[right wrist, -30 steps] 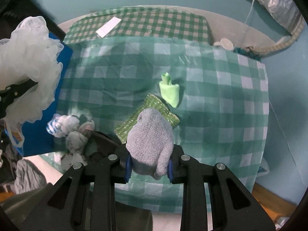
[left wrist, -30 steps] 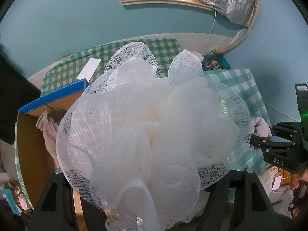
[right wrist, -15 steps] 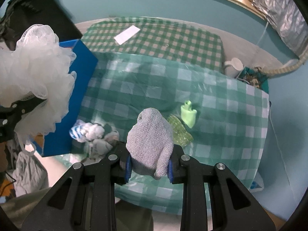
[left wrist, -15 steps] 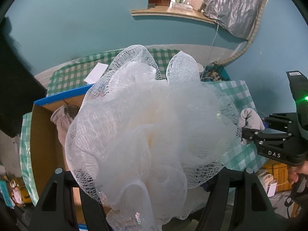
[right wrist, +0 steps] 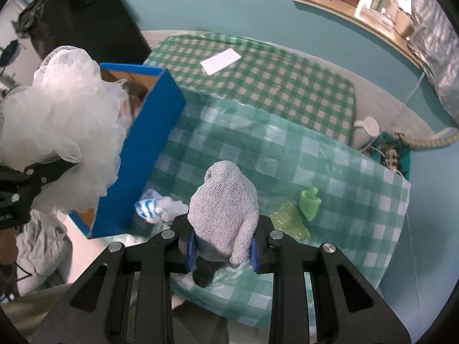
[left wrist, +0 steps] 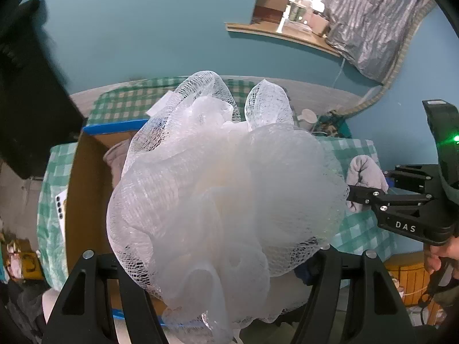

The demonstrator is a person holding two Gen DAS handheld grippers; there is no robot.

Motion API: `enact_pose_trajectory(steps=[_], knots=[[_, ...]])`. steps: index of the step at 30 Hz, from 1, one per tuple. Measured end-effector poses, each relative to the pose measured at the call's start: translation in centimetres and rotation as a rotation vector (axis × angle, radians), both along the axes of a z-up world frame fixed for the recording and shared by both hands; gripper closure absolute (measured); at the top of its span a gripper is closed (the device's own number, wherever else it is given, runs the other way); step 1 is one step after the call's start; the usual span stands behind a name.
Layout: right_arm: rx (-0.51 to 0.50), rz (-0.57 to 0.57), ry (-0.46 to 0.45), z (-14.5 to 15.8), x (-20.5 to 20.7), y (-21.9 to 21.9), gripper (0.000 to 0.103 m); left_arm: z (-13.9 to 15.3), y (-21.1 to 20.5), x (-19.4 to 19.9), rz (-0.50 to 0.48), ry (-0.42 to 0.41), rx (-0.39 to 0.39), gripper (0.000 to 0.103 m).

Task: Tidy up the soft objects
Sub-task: 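Grasp the light grey sock with the right gripper while the left gripper holds the loofah, then lower the loofah and grey sock into the box and open both grippers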

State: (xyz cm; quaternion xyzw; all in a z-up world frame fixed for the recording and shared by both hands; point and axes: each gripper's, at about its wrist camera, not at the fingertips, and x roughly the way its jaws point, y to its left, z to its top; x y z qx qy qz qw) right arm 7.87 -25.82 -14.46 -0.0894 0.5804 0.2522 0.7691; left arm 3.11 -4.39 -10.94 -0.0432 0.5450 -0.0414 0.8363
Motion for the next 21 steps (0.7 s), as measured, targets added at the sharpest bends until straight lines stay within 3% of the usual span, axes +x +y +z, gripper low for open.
enact_pose_trajectory(steps=[21], knots=[[0.024, 0.241, -0.021, 1.4, -0.2, 12.2, 0.076, -1.2, 8.7, -2.6, 0.181, 0.031, 0.027, 0.034]])
